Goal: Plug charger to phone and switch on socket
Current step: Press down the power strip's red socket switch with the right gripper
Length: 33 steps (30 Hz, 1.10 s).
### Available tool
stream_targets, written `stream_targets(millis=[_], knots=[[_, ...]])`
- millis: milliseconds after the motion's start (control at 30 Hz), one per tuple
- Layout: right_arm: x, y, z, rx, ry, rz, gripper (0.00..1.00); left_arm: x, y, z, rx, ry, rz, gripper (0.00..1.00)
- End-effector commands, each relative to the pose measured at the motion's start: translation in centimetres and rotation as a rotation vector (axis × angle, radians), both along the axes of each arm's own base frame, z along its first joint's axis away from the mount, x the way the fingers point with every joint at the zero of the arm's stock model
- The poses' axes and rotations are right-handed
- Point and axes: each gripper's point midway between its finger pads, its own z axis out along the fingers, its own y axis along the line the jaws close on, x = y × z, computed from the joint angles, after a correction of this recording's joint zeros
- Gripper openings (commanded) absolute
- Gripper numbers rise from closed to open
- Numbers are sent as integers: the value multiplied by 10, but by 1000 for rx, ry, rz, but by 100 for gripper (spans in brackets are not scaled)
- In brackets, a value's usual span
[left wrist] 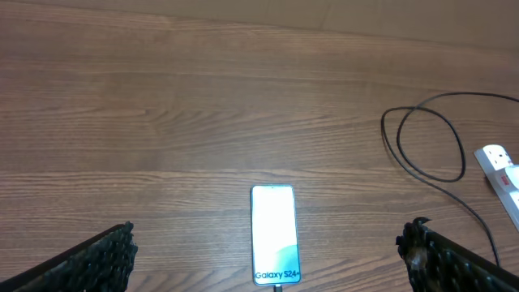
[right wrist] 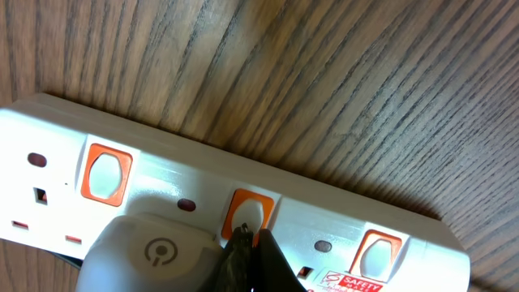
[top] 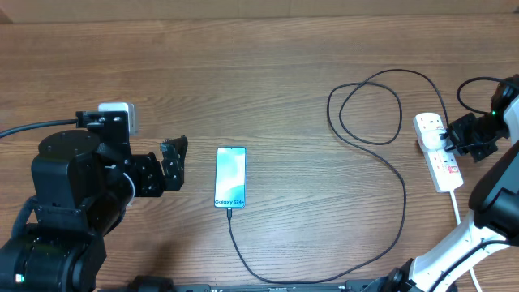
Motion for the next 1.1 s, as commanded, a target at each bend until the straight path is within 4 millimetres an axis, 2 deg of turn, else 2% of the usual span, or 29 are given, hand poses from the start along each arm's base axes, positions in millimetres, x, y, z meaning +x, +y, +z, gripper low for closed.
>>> stream_targets(millis=[0, 200, 500, 733, 800, 933, 1067], knots=[[7, 10, -3, 36, -21, 8, 4, -1, 0, 4, 0, -15, 4, 100], [11, 13, -6, 29, -31, 17, 4, -1, 0, 4, -1, -15, 5, 100], [-7, 25, -22, 60, 24, 12, 4, -1, 0, 4, -1, -15, 4, 100], [-11, 23, -16, 54, 45, 13, 4, -1, 0, 4, -3, -14, 2, 99], [-14, 20, -7, 31, 53, 5, 4, -1, 0, 4, -3, -14, 2, 100], [-16, 16, 31, -23, -6, -7, 4, -1, 0, 5, -3, -16, 2, 100], [-20, 19, 89, -93, -125, -1, 4, -1, 0, 4, -3, -16, 2, 100]])
